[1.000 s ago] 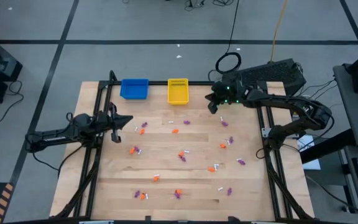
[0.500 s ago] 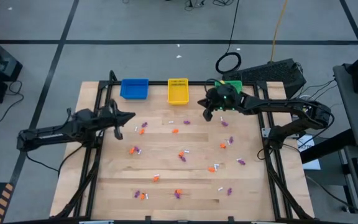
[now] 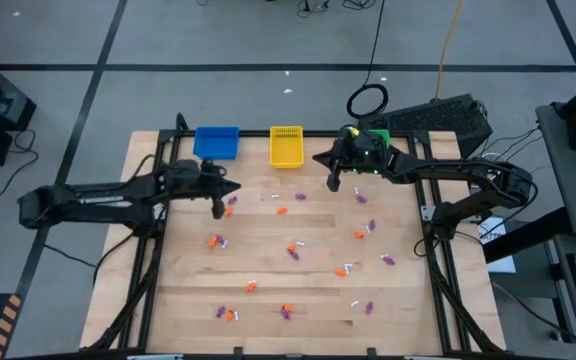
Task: Sort Halloween decoration
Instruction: Put the violet skeleton toy into the blue bin
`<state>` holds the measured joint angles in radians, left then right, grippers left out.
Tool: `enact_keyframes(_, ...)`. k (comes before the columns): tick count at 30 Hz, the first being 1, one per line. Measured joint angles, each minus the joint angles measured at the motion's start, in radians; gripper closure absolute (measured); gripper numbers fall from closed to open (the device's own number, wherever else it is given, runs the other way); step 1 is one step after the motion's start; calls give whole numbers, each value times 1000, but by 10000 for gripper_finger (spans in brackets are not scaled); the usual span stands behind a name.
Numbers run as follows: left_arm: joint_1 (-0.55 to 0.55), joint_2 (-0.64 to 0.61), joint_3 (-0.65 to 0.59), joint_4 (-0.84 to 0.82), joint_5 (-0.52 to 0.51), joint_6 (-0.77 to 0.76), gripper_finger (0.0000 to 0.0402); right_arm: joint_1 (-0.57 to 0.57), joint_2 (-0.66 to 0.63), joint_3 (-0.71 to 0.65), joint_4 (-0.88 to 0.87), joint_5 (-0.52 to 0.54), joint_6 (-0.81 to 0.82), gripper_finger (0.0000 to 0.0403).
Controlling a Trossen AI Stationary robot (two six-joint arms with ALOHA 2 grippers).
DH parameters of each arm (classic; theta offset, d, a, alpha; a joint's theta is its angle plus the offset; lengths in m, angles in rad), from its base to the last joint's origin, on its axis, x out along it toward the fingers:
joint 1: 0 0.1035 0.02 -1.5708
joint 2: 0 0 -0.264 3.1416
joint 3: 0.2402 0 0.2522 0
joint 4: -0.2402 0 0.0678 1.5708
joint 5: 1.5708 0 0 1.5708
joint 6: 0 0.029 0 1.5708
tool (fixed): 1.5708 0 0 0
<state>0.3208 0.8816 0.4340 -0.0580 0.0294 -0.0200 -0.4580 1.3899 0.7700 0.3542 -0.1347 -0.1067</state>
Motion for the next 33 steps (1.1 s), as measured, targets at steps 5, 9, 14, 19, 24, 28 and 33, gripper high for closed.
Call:
enact_keyframes(5,12,154,109,-204,-2,-25,402,-13,0,0,1,1,-33,403)
enact_keyframes(9,12,256,165,-306,-53,-68,401,-27,0,0,0,1,-62,403)
enact_keyframes(14,12,367,185,-348,-62,-78,375,-41,0,0,0,1,-63,403)
enact_keyframes(19,12,459,186,-353,-79,-111,306,-40,0,0,1,0,-63,403)
enact_keyframes(24,12,542,186,-348,-91,-141,249,-40,0,0,5,1,-66,403)
enact_keyframes(28,14,602,193,-339,-107,-183,245,-40,0,0,16,2,-66,403)
enact_keyframes(33,27,620,193,-334,-116,-182,280,-40,0,0,16,2,-66,403)
